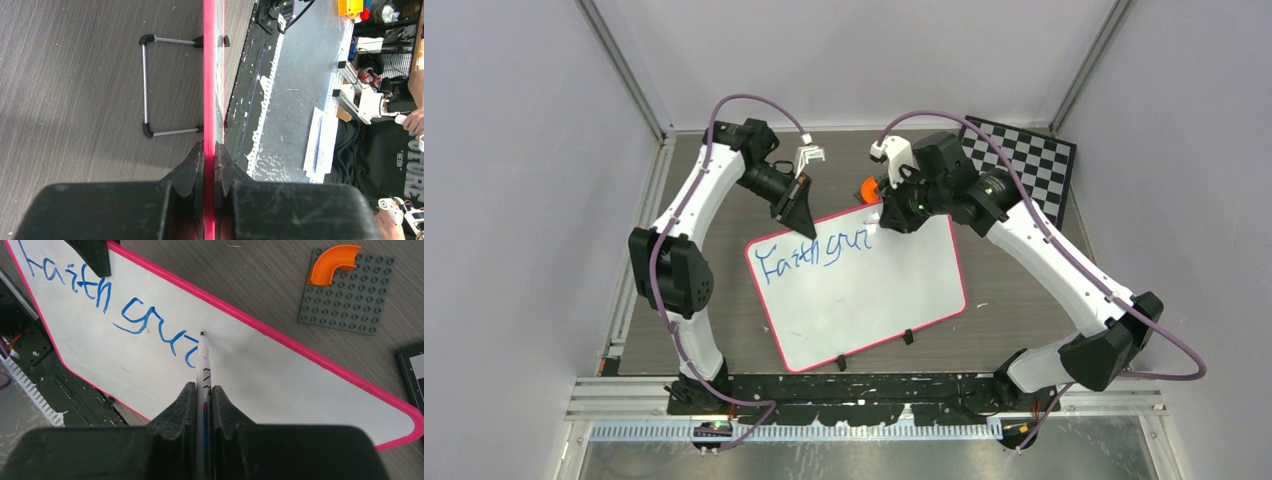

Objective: Write a sentence on the whiteboard

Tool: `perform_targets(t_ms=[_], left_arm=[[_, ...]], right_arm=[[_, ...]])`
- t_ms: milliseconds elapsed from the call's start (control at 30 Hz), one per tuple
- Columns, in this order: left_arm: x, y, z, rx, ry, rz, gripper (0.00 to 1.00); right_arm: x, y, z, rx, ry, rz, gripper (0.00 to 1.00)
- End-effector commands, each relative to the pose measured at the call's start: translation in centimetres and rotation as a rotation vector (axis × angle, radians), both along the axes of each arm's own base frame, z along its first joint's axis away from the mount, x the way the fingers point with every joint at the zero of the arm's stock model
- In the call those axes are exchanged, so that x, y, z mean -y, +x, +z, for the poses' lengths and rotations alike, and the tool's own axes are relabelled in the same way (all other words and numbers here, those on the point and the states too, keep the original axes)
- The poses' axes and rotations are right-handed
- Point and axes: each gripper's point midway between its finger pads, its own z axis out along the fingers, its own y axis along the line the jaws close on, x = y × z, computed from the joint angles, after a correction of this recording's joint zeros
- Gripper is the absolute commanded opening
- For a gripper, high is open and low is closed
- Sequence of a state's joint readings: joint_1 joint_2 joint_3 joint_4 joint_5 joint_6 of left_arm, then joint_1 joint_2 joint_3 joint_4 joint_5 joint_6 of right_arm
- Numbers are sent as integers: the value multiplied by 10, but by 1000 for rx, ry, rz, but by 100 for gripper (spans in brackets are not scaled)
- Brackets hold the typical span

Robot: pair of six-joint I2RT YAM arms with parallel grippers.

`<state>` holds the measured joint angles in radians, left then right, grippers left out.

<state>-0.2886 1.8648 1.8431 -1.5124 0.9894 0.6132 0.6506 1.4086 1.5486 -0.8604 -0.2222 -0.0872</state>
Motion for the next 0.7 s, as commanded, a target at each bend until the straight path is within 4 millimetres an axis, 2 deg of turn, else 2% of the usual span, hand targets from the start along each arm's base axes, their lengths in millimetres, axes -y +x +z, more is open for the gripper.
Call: perform_targets(t_ms=[0, 167, 467, 667], left_arm=[[-4, -16, -25, -15, 121, -81, 0], [-4, -17, -27, -20, 125, -83, 0], [-4, -16, -27, -20, 121, -83, 0], [-4, -17, -26, -19, 122, -84, 0]], right_arm=[[-9, 15, 13, 56, 36, -5, 0], [-5, 15, -1, 40, 7, -16, 0], [6, -6, 14, 42, 29, 1, 0], [18, -15, 2, 29, 6, -21, 0]])
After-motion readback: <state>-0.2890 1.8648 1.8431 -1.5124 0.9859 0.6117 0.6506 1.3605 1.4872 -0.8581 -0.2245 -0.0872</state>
